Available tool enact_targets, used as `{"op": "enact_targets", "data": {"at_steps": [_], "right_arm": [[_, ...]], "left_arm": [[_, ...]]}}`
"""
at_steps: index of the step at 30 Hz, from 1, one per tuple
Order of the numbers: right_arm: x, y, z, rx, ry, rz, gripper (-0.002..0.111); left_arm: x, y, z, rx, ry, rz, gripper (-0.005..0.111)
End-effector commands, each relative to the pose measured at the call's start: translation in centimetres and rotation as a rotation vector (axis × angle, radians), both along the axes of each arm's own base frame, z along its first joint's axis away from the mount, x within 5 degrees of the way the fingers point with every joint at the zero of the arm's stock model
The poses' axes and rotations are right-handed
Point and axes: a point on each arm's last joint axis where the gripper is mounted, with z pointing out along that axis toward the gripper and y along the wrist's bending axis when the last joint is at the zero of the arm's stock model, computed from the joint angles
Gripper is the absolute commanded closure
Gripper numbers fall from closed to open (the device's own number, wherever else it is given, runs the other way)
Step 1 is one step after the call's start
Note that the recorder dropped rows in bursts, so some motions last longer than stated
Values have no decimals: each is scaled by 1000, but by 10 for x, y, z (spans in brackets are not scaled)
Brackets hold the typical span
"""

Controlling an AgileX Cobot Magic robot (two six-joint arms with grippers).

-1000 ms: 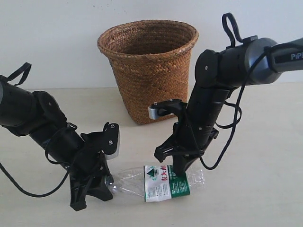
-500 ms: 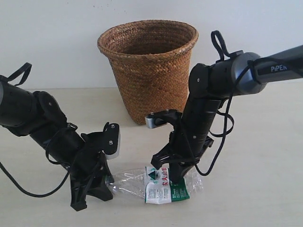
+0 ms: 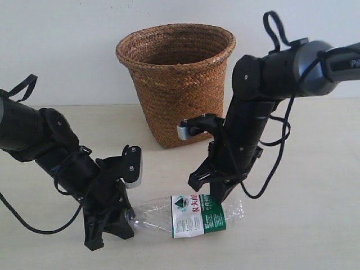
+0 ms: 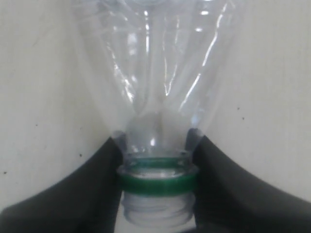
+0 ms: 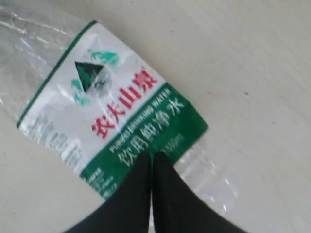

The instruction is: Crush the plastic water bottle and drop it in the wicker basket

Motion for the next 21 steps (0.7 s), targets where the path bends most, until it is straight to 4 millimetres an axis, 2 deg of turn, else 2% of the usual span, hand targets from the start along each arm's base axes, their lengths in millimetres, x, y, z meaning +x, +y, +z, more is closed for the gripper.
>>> {"op": "enact_targets", "data": {"at_steps": [1, 5, 8, 12, 17, 21], "right_arm": [[-9, -9, 44, 21, -101, 31, 108], [-19, -16, 78, 41, -179, 48, 108], [-26, -25, 97, 7, -236, 72, 108], [-29, -46, 118, -54, -298, 45, 108], [-18, -108, 144, -38, -356, -182, 108], [-17, -148, 150, -2, -328, -335, 108]], "left_arm": [[-2, 3, -7, 29, 20, -6, 102], [-2, 3, -7, 29, 20, -6, 102], [-2, 3, -4, 27, 14, -6, 102], [-4, 3, 9, 9, 1, -16, 102], [-9, 3, 35, -24, -18, -37, 102], [-12, 3, 57, -55, -62, -42, 102]]}}
